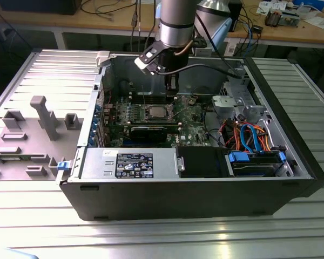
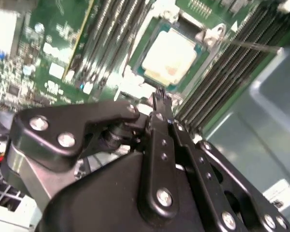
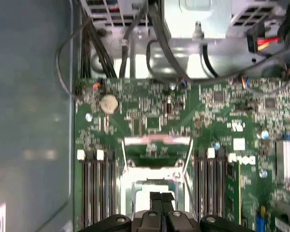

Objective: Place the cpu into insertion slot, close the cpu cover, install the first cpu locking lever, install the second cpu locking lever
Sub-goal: 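Close the cpu cover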

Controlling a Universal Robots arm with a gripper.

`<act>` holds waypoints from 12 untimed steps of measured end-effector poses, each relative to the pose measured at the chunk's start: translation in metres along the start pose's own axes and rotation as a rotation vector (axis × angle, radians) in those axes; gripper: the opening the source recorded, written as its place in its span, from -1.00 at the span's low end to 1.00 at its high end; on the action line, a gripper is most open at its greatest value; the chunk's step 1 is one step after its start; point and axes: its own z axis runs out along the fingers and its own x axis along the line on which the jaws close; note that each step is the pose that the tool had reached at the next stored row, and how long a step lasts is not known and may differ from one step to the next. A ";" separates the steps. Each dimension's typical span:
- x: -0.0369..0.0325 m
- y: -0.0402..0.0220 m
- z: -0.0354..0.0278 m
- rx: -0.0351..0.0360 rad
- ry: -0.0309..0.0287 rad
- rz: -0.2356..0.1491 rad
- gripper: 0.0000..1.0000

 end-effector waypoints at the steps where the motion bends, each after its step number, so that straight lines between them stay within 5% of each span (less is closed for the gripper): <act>1: 0.0000 0.0019 0.0000 0.0001 -0.0001 0.000 -0.79; 4: 0.0002 0.0038 -0.0044 0.0012 -0.0001 0.000 -0.79; 6: 0.0001 0.0040 -0.0137 0.0014 -0.0001 0.000 -0.79; 8: 0.0001 0.0052 -0.0141 0.0012 0.0001 0.000 -0.79; 12: 0.0001 0.0173 -0.0139 0.0013 0.0001 -0.001 -0.79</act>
